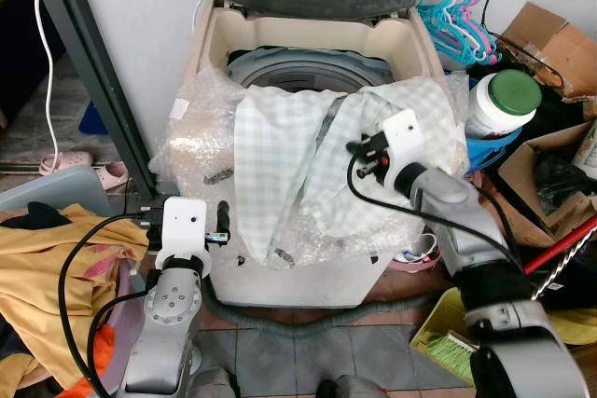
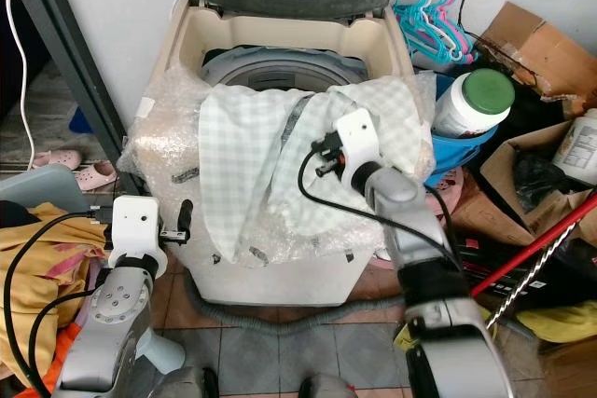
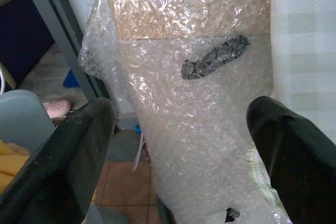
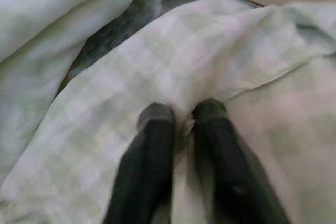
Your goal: Clothes washing
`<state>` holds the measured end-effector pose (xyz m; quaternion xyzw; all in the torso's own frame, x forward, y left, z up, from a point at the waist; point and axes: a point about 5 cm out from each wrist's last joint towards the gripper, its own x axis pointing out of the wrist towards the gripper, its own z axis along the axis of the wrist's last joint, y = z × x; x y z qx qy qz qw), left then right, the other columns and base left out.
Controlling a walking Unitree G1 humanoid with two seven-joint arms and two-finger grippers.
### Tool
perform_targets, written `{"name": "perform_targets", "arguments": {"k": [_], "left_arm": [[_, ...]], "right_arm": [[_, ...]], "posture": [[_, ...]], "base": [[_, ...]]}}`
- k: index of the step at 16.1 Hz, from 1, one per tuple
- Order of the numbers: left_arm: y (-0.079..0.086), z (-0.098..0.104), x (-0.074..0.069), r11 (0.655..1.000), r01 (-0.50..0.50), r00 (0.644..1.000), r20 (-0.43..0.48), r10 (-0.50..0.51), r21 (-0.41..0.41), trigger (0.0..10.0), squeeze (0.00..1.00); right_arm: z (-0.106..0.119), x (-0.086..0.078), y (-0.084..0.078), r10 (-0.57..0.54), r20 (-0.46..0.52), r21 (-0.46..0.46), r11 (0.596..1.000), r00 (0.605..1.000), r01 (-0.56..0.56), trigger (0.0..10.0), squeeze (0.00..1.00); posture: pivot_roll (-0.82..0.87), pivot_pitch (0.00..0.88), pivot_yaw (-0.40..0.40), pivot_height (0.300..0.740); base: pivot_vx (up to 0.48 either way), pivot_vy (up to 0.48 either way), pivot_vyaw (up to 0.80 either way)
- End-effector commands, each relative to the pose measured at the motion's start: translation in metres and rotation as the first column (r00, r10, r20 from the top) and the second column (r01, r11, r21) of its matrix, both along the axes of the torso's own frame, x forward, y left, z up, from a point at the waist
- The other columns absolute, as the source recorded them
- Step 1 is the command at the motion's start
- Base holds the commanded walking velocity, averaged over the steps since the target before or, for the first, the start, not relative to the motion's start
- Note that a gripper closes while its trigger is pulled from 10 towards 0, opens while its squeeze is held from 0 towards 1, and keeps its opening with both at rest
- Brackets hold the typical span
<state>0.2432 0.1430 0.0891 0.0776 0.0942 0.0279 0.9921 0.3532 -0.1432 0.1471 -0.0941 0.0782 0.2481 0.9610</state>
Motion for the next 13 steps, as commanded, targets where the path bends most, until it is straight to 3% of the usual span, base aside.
{"name": "perform_targets", "arguments": {"k": [1,4,5,8,10,13], "left_arm": [[-0.001,0.003,0.002,1.000,0.004,1.000,0.007,-0.004,0.010,10.0,0.00],[0.000,0.004,0.004,1.000,0.003,1.000,0.012,-0.003,0.013,10.0,0.00],[0.000,0.003,0.004,1.000,0.002,1.000,0.011,-0.003,0.016,10.0,0.00],[0.000,0.003,0.004,1.000,0.003,1.000,0.013,-0.003,0.020,10.0,0.00],[0.000,0.006,0.006,1.000,-0.004,1.000,0.024,0.003,0.026,10.0,0.00],[0.003,0.006,0.006,0.999,-0.016,1.000,0.026,0.016,0.032,10.0,0.00]], "right_arm": [[0.016,0.008,-0.007,-0.002,0.054,0.001,1.000,0.999,0.002,0.0,0.00],[0.045,0.020,-0.011,0.088,0.156,-0.072,0.994,0.984,-0.078,0.0,0.00],[0.065,0.025,-0.011,0.143,0.221,-0.095,0.988,0.965,-0.125,0.0,0.00],[0.111,0.037,-0.008,0.172,0.355,-0.108,0.984,0.919,-0.143,0.0,0.00],[0.153,0.042,-0.002,0.193,0.491,-0.118,0.981,0.850,-0.154,0.0,0.00],[0.181,0.039,0.005,0.189,0.592,-0.079,0.981,0.783,-0.177,0.0,0.00]], "posture": [[0.00,0.042,-0.042,0.740],[0.01,0.041,-0.042,0.740],[0.01,0.040,-0.040,0.740],[0.01,0.037,-0.040,0.740],[0.02,0.034,-0.043,0.740],[0.02,0.036,-0.048,0.740]], "base": [[0.000,0.000,0.00],[0.000,0.000,0.00],[0.000,0.000,0.00],[0.000,0.000,0.00],[0.000,0.000,0.00],[0.000,0.000,0.00]]}}
